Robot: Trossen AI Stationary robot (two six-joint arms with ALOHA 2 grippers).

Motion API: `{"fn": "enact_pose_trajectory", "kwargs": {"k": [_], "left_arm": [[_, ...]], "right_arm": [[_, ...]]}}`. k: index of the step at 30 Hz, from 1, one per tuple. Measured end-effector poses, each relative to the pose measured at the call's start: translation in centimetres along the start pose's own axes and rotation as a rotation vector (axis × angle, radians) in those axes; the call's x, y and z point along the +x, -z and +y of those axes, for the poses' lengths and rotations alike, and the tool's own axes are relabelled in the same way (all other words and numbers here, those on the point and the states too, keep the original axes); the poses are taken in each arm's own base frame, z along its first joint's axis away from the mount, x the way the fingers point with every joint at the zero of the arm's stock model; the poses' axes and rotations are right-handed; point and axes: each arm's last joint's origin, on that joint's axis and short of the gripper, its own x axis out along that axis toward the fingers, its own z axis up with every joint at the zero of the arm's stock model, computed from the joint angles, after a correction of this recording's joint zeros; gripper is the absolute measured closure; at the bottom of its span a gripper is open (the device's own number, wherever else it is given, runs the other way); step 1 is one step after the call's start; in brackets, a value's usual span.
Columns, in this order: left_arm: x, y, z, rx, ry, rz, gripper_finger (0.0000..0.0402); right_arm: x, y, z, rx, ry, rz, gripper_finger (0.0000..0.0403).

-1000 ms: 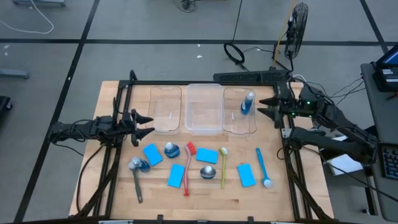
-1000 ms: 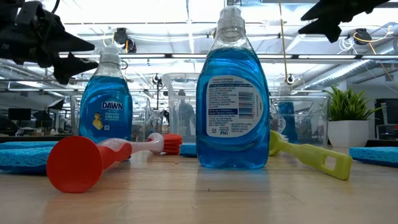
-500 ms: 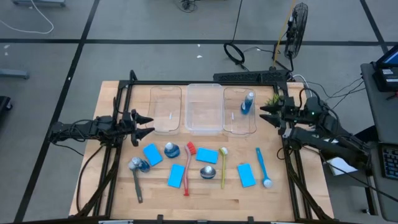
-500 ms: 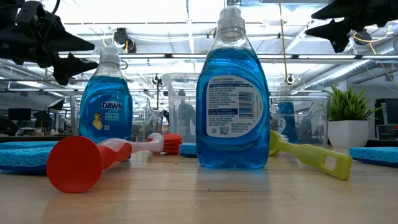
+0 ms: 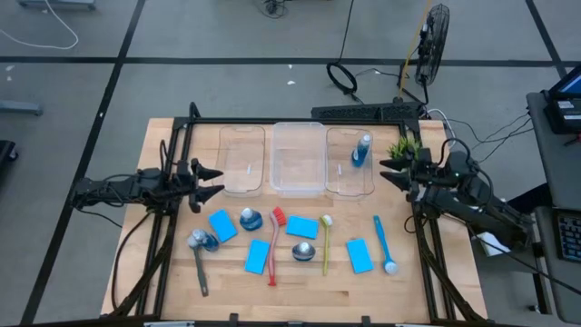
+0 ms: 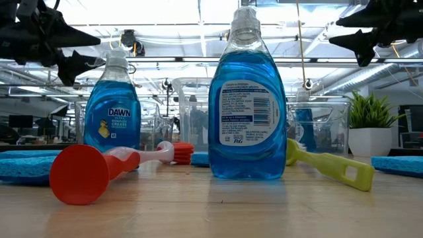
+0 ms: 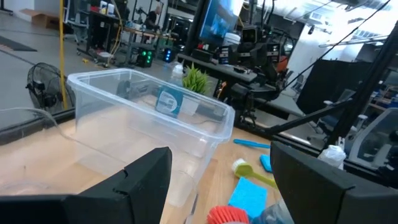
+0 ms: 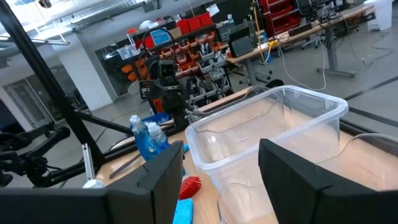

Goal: Pick & Place Kitchen Sink Supplies
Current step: Put the dishwashing liquid into the right transparent bin

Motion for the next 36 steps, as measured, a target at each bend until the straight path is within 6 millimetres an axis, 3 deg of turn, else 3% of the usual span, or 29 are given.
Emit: {"fn": "enact_pose_trajectory", "kwargs": {"k": [7,17,26,36], "left_arm": [[-0.5,-1.5,-0.5,0.019,0.039,0.0,0.0131],[-0.5,-5.6,-1.8,0.006,-0.031,0.205,0.013],[2.1,-8.6,-3.6,-0.039,-0.088,0.502,0.0131],[6.1,-9.6,-5.4,-0.133,-0.081,0.77,0.0131]], "right_arm": [[-0.1,1.2,-0.4,0.004,0.0,0.0,0.0206],[0.6,3.1,-1.4,0.027,0.026,0.05,0.0206],[0.8,3.5,-1.7,-0.013,0.03,0.062,0.0206],[0.8,3.4,-1.6,-0.016,0.028,0.056,0.0206]]}}
